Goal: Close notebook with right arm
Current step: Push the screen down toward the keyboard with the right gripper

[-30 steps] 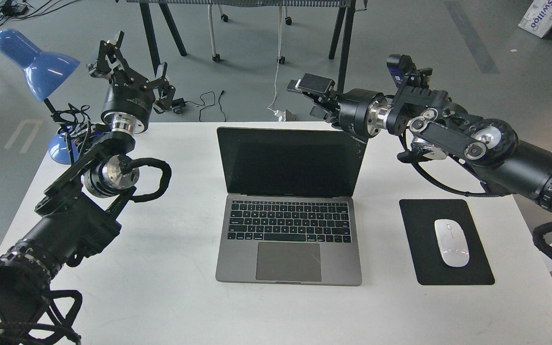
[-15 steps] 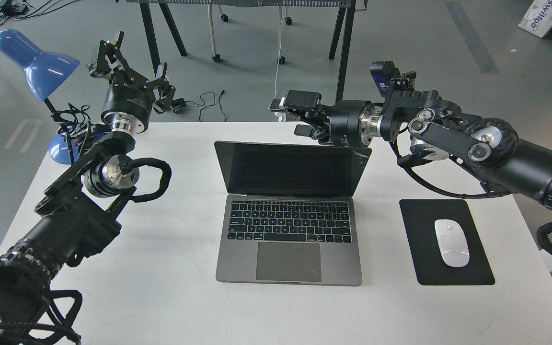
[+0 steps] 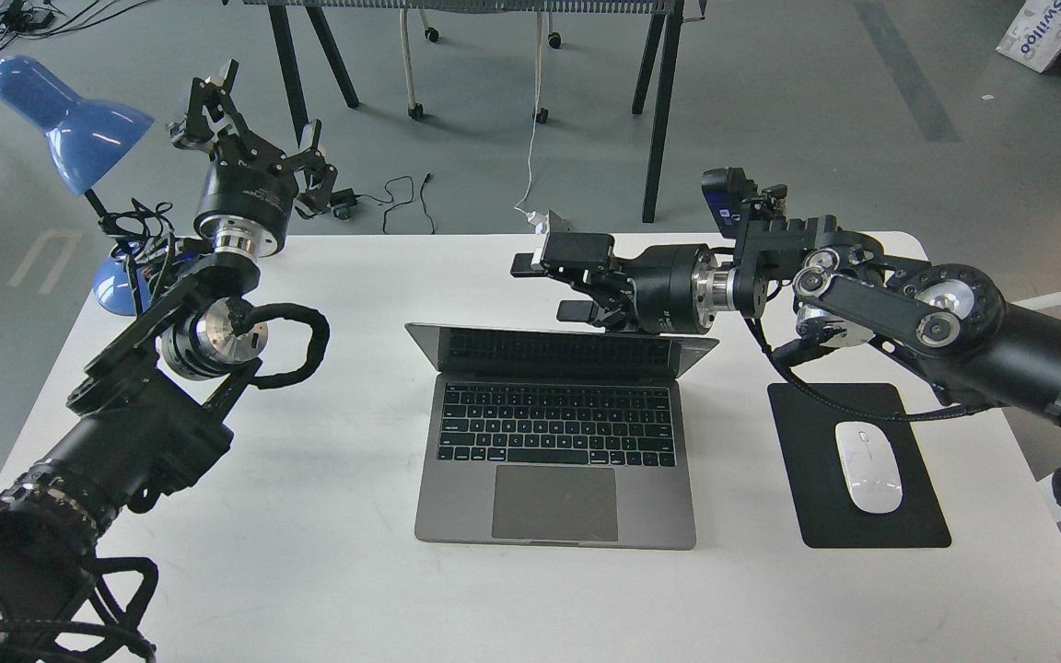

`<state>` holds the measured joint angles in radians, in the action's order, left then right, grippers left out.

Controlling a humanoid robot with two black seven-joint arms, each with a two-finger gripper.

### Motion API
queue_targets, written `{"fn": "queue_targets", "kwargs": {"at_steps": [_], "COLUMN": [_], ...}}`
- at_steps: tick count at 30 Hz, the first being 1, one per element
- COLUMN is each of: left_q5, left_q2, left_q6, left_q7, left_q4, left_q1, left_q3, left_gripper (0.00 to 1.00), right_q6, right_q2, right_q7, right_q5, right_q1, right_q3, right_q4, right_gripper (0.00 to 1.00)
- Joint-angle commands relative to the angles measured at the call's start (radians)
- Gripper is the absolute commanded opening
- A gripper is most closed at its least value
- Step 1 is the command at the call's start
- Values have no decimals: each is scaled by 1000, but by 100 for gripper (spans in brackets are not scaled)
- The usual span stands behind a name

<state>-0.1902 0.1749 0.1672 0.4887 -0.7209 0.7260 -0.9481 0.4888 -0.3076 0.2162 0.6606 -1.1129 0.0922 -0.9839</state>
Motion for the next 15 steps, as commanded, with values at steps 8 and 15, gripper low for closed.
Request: {"fn": "queue_targets", "kwargs": {"at_steps": [8, 15], "left_q5": [0, 0], "left_q2": [0, 0], "left_q6": [0, 0], "left_q7": [0, 0], "left_q4": [0, 0], "left_q1": [0, 1], "left_q3": [0, 0], "left_gripper": [100, 100], "right_q6": [0, 0], "right_q2": [5, 10], "right_q7": [0, -1], "right_q5": [1, 1], "right_q1": [93, 160], "right_q3": [0, -2], "right_q4": [-62, -62], "right_gripper": [100, 100]}}
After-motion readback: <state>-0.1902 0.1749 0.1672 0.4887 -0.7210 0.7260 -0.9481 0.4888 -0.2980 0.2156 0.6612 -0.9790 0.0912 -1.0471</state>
